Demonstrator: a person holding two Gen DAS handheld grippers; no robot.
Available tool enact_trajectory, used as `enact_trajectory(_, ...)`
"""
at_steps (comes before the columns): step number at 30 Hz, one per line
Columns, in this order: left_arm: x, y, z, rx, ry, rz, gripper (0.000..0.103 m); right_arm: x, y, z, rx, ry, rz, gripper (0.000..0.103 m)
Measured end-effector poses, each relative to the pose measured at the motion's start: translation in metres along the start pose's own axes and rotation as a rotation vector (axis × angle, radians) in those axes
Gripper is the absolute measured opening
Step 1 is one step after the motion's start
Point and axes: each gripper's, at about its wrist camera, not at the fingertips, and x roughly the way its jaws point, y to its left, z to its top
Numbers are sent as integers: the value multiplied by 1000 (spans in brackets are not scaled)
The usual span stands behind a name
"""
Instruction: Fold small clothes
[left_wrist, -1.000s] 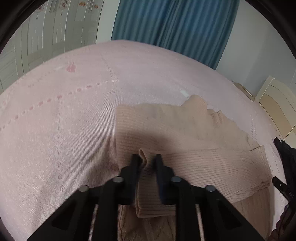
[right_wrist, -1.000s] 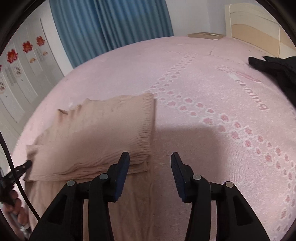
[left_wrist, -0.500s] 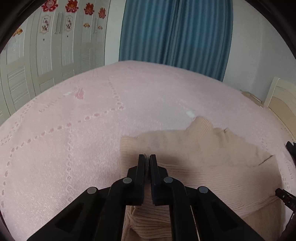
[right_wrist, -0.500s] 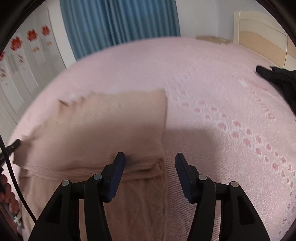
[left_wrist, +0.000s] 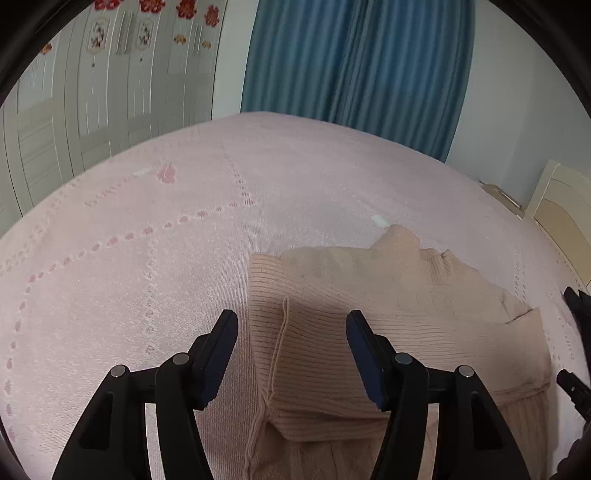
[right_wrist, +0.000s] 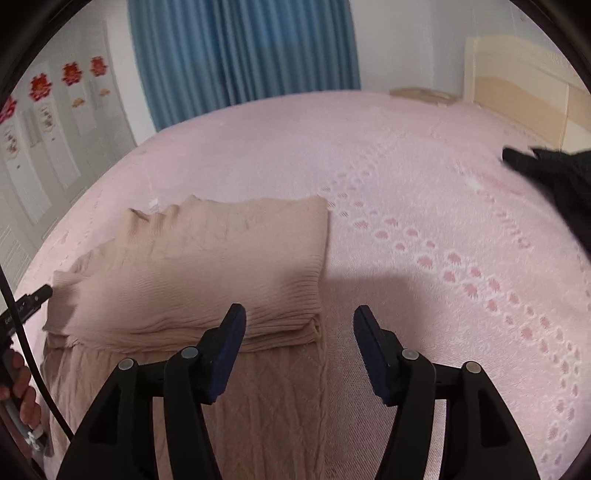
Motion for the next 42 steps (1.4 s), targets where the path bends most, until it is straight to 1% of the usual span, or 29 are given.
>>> enact_trajectory(3,-13,-4,-2,35,-25,19,59,-12,7,-2,-41,-24,-20,76)
enact_trajectory(4,-18,-5,-4,46,-33,18,59,-15,8,-4,-51,-23,-16,82)
enact_trajectory(5,-22,-6,-5,54,-36,16,59,-18,10,-5,-59,-16,-7,83)
enact_trajectory(6,-25,-6,-4,59,-36,17,59,-22,12,-5,-66,-5,-4,83)
enact_trajectory(9,-37,-5,-8,65,-32,5,59,-33,16,-7,-66,-15,-14,83)
enact_trajectory(12,-51,-1,-15,64,-23,-17,59,-48,18,-10,-65,-58,-34,83)
enact_trajectory(15,-68,4,-25,50,-26,-16,61,-68,19,-15,-58,-99,-43,83)
enact_trajectory(17,-78,6,-32,49,-17,-17,61,-82,17,-21,-57,-113,-44,89)
enact_trajectory(19,-91,9,-45,61,-9,-26,61,-97,12,-36,-43,-115,-50,90)
enact_trajectory(21,-103,11,-57,78,-16,-17,61,-109,2,-52,-15,-116,-19,90)
enact_trajectory(23,-122,15,-72,115,-48,-15,61,-123,-10,-66,41,-145,24,90)
enact_trajectory(25,-136,18,-80,127,-56,6,61,-139,-22,-76,99,-176,36,90)
enact_trajectory(27,-147,25,-88,100,-41,-19,61,-150,-28,-81,106,-132,45,90)
enact_trajectory(28,-152,30,-93,79,-20,-47,61,-153,-29,-84,93,-106,46,90)
enact_trajectory(29,-156,34,-98,64,3,-54,61,-159,-31,-92,77,-93,40,90)
enact_trajectory(30,-161,36,-102,62,18,-48,61,-164,-31,-101,62,-90,27,90)
enact_trajectory(31,-169,36,-107,74,20,-60,60,-166,-30,-106,50,-79,16,90)
enact_trajectory(33,-179,36,-115,103,21,-73,60,-170,-30,-119,42,-25,-3,89)
enact_trajectory(35,-185,37,-124,122,49,-87,60,-178,-31,-128,48,1,10,82)
enact_trajectory(36,-187,40,-128,115,68,-102,60,-182,-30,-132,48,4,19,81)
enact_trajectory(39,-192,52,-143,61,117,-150,60,-188,-29,-148,40,34,48,75)
enact_trajectory(41,-192,59,-155,27,151,-186,59,-187,-27,-161,42,71,79,69)
enact_trajectory(42,-191,61,-162,14,173,-199,59,-185,-27,-167,47,90,97,68)
